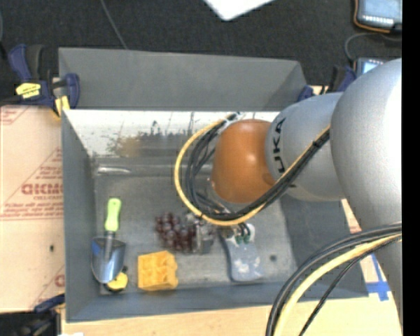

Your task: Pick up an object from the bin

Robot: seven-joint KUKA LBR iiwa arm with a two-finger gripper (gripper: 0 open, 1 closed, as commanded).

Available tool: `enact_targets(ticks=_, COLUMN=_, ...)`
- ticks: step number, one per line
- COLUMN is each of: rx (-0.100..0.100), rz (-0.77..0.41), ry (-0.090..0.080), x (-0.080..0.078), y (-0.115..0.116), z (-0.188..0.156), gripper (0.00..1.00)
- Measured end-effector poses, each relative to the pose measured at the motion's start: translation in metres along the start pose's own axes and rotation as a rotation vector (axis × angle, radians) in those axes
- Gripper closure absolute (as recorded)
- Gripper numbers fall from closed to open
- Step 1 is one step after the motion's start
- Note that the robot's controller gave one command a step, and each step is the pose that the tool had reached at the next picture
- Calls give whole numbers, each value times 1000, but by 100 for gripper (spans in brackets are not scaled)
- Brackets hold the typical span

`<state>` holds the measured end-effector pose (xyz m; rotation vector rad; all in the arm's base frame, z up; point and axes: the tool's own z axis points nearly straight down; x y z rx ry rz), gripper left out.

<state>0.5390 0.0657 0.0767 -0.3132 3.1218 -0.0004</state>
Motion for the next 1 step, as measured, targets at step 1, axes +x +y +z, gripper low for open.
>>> enact_targets(ticks=1, rx=1, rz=0, ry=0, x=0, y=0, z=-16, gripper=100)
